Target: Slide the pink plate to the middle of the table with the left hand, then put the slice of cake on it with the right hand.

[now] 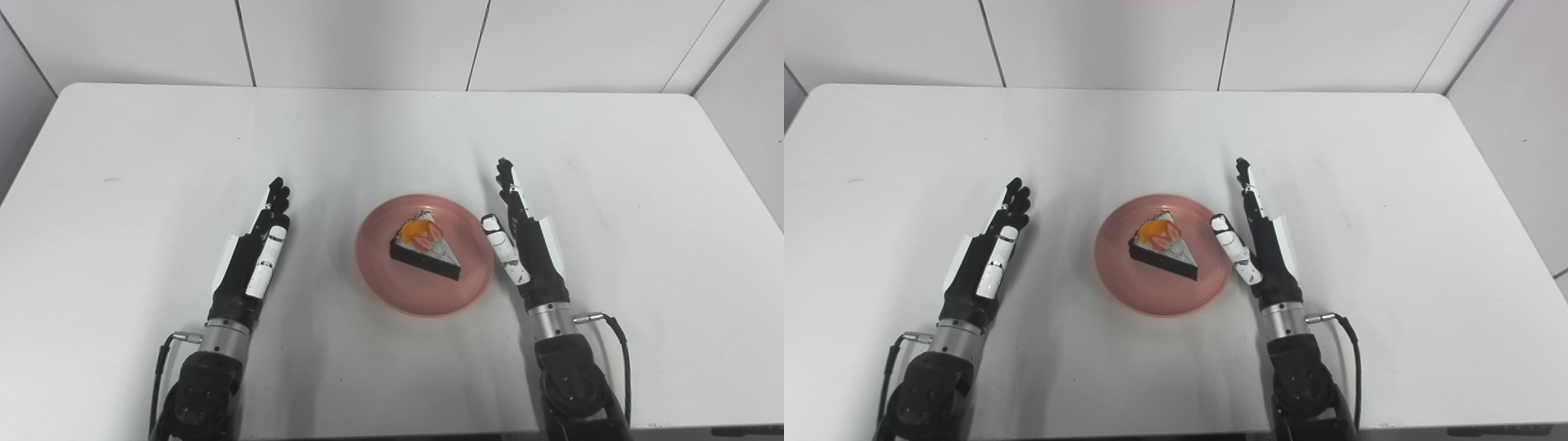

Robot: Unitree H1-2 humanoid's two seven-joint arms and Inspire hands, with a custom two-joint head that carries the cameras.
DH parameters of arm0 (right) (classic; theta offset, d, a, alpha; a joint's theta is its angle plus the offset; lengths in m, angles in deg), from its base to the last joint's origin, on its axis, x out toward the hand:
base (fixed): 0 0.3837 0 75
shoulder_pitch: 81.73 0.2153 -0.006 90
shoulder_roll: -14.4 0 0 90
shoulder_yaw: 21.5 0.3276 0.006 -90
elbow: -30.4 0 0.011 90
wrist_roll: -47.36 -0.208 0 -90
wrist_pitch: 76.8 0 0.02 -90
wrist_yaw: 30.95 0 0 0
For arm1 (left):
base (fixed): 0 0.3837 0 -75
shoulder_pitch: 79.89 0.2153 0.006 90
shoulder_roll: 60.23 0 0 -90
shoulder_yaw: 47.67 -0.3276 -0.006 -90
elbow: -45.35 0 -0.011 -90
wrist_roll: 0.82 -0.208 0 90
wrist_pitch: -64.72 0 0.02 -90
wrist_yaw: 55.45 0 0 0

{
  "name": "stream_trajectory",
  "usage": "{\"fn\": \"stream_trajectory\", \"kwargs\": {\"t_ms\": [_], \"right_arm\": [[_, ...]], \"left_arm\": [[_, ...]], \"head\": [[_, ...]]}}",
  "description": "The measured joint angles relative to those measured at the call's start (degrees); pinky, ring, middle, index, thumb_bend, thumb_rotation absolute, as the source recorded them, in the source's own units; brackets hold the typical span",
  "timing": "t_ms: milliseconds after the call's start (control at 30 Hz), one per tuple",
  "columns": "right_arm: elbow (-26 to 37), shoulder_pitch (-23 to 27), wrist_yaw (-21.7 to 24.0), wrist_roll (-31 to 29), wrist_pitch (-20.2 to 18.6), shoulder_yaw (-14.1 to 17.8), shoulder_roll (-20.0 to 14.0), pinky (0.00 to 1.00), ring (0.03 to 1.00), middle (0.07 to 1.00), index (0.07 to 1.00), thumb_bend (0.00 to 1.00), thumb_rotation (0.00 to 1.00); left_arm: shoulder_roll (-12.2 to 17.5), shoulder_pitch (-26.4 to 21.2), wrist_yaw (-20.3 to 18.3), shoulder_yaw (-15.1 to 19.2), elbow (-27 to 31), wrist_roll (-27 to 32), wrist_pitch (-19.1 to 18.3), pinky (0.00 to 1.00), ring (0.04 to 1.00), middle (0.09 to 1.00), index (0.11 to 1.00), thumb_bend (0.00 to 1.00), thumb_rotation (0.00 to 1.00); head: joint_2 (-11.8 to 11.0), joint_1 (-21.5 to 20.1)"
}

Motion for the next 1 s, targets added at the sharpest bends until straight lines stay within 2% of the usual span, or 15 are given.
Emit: {"fn": "stream_trajectory", "kwargs": {"t_ms": [200,400,733,1000], "right_arm": [[0.8,-0.6,0.9,-0.3,-1.9,-0.2,0.0,0.96,0.990,0.999,1.000,0.40,1.00],[0.8,-0.6,1.0,-0.8,-2.3,-0.3,0.0,0.95,0.986,0.999,0.997,0.38,1.00],[0.8,-0.6,1.0,-0.9,-2.8,-0.4,0.0,0.96,0.990,0.996,0.995,0.40,1.00],[0.9,-0.6,1.0,-0.9,-4.1,-0.6,0.2,0.98,0.992,0.994,0.994,0.39,1.00]], "left_arm": [[0.0,0.0,-0.2,0.0,0.1,0.1,-0.4,1.00,1.000,1.000,1.000,0.40,1.00],[0.0,-0.1,-0.4,0.1,0.0,0.2,-0.4,1.00,1.000,1.000,1.000,0.38,1.00],[0.0,-0.1,-1.0,0.0,0.0,1.3,-0.5,1.00,1.000,1.000,1.000,0.38,1.00],[0.1,-0.1,-1.4,0.1,-0.1,1.4,-0.5,1.00,1.000,1.000,1.000,0.42,1.00]], "head": [[-0.3,-0.8],[-1.0,-0.8],[-1.5,-0.6],[-1.9,-0.5]]}}
